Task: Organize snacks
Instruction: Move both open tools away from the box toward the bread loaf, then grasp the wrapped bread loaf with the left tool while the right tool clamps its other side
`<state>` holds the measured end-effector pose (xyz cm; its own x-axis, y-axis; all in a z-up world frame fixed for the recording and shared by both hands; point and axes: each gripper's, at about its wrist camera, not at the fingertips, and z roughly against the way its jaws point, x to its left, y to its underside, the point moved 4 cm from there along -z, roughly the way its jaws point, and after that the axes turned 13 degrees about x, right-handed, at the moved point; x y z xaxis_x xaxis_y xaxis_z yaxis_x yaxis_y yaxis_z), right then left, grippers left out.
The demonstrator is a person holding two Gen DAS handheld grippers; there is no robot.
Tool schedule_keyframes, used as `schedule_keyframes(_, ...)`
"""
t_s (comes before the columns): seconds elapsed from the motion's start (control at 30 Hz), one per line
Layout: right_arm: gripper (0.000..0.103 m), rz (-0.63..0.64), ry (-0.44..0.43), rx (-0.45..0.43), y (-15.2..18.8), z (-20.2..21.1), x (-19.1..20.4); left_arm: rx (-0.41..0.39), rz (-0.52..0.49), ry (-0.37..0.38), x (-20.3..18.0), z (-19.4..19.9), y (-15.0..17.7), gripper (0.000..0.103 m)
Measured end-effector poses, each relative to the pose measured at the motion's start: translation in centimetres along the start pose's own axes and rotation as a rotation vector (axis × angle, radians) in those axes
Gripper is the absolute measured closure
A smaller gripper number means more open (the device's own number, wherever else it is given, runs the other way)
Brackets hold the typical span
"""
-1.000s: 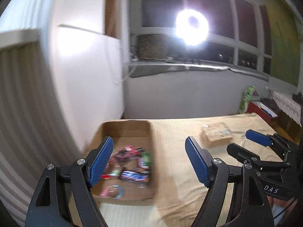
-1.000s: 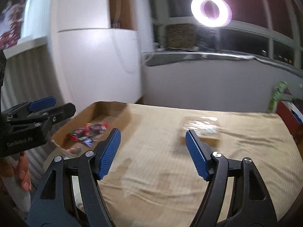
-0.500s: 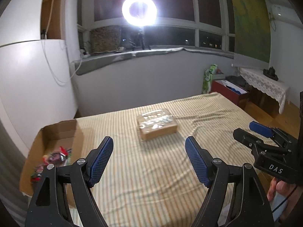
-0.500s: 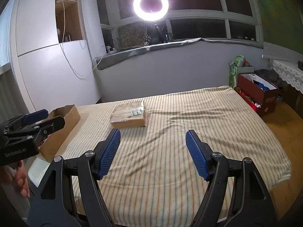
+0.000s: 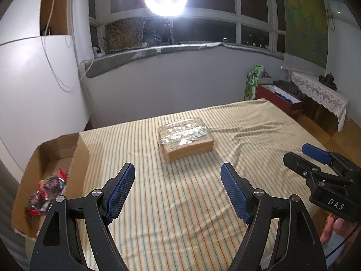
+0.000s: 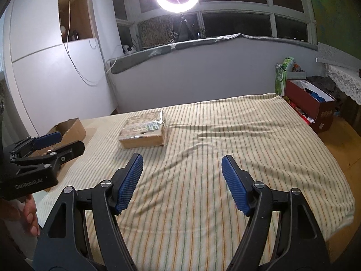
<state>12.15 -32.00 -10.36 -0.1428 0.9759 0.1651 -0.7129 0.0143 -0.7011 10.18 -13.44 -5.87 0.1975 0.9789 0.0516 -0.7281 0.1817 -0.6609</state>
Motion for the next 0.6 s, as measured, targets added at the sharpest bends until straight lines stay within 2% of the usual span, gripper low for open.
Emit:
schedule_keyframes(0.23, 0.022, 0.081, 0.010, 0.054, -4.3, -5.2, 0.9, 0.015, -0.013, -0.026, 0.4, -4.3, -2.0, 0.025)
schedule_keyframes(0.43, 0.020, 0.127, -0.005, 0.118, -8.3, -10.6, 2.3, 0.070, 0.097, -0.008, 3.7, -9.4, -5.3, 0.025)
schedule_keyframes(0.6, 0.020, 0.170, -0.006, 0.185, -9.0, -13.6, 3.6, 0.089, 0.173, 0.014, 6.0, -11.4, -7.0, 0.025)
